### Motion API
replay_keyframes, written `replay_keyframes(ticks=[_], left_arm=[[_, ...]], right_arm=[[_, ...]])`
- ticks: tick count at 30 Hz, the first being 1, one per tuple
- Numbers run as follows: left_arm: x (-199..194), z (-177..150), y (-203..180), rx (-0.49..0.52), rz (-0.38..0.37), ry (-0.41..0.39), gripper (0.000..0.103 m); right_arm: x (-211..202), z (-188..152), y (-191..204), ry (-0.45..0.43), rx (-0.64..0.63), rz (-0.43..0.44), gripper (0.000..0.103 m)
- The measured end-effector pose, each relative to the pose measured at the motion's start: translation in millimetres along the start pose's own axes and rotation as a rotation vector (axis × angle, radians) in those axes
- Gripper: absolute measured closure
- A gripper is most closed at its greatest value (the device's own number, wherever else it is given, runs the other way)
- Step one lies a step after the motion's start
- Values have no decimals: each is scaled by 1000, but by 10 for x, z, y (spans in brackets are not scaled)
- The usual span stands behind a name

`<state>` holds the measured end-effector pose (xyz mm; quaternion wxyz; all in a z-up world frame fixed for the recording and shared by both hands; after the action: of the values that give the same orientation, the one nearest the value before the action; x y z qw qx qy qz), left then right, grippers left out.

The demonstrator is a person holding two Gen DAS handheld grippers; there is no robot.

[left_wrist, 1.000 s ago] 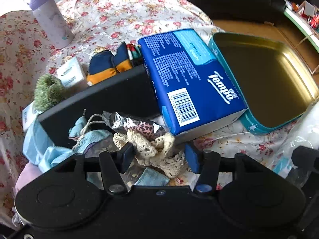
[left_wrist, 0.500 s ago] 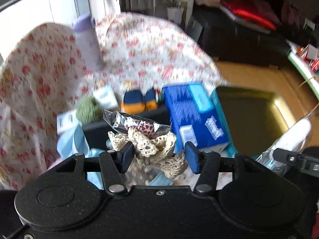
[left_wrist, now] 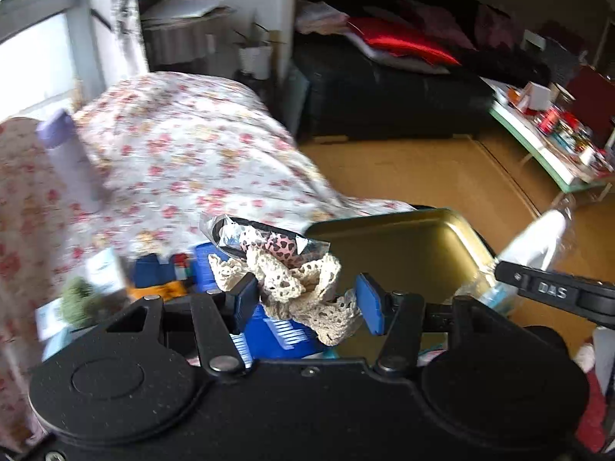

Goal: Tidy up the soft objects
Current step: 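Carry both items into the tin tray and open both tools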

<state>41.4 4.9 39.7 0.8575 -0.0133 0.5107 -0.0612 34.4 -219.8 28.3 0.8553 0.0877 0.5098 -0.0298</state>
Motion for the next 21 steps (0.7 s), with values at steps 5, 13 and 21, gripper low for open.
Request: replay_keyframes(ticks=[5,13,21], left_arm=[[239,39,-228,35,-21,53,50],[536,20,-388,29,-36,138,50],[724,44,-439,38,-16,154,36]], right_arm=[[190,114,-45,58,-17,-14,48],[601,92,-80,124,-12,-40,47],[720,112,-137,77,16,-3,12]])
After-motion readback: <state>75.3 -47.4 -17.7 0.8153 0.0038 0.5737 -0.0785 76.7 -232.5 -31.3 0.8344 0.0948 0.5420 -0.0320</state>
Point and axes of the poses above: each gripper's, at about its wrist camera, not at the fingertips, and x roughly the way its jaws point, y to its left, z to its top, the point moved 7 cm from there along x, roughly the way its jaws point, and after that the axes turned 11 degrees about y, right-handed, at the moved point
